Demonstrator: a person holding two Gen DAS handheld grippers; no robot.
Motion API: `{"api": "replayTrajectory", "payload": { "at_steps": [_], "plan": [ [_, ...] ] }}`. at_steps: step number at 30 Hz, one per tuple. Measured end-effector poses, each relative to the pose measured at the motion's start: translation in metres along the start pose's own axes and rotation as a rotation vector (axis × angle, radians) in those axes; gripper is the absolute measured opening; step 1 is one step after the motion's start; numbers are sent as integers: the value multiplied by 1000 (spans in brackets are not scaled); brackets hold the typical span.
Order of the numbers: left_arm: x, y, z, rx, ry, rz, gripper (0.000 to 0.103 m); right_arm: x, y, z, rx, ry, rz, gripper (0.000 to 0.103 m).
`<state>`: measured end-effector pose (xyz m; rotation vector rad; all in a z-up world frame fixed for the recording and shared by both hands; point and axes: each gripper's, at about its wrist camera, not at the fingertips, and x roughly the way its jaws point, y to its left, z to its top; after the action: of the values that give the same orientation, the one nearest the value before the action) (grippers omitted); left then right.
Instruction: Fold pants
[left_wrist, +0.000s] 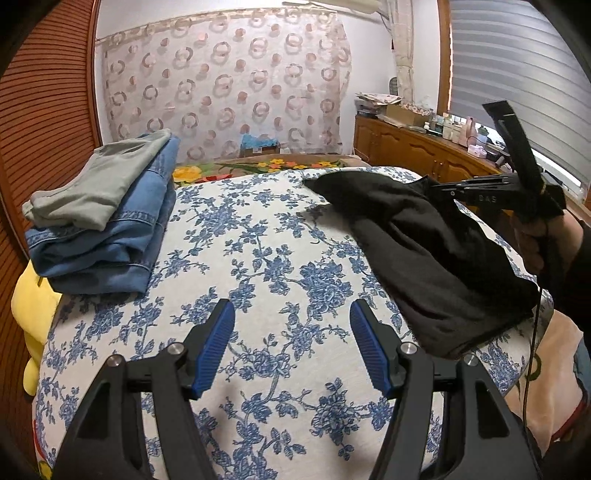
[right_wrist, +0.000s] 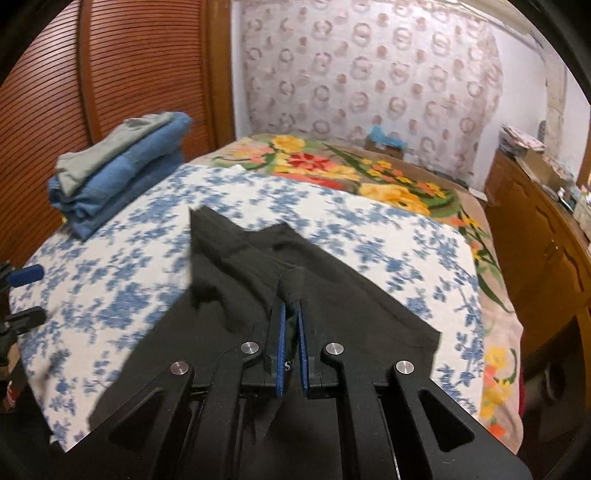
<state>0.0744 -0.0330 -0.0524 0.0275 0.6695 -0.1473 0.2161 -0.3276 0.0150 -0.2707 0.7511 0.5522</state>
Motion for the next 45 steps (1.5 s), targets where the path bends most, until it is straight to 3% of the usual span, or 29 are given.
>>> {"api": "replayTrajectory", "payload": {
  "at_steps": [7,15,18,25,28,32,36,38,40,45],
  "plan": [
    [20,-13,10,18,28,-44,64,7,-39,-1,60,6,-66,3],
    [44,-49,23,86,77,-135,64,16,-70,-7,150,45,-76,4],
    [52,-60,23,111,101,-156,64,14,-78,-8,188,37,-93,14],
    [68,-74,20,144,152,-161,64,0,-96,-14,231,2,-130,24],
    [72,-76,16,144,166,-159,64,2,-92,-15,213,14,-119,33],
    [73,-77,15,144,176,-161,64,17,-88,-19,203,76,-127,34],
    [73,-75,15,126,178,-176,64,29,-91,-25,196,110,-156,33],
    [72,-76,14,129,176,-172,64,30,-95,-28,198,115,-176,21],
    [73,-75,14,130,175,-172,64,28,-97,-29,199,100,-182,4],
    [73,-76,14,127,174,-174,64,19,-107,-28,219,67,-240,3]
  ]
}}
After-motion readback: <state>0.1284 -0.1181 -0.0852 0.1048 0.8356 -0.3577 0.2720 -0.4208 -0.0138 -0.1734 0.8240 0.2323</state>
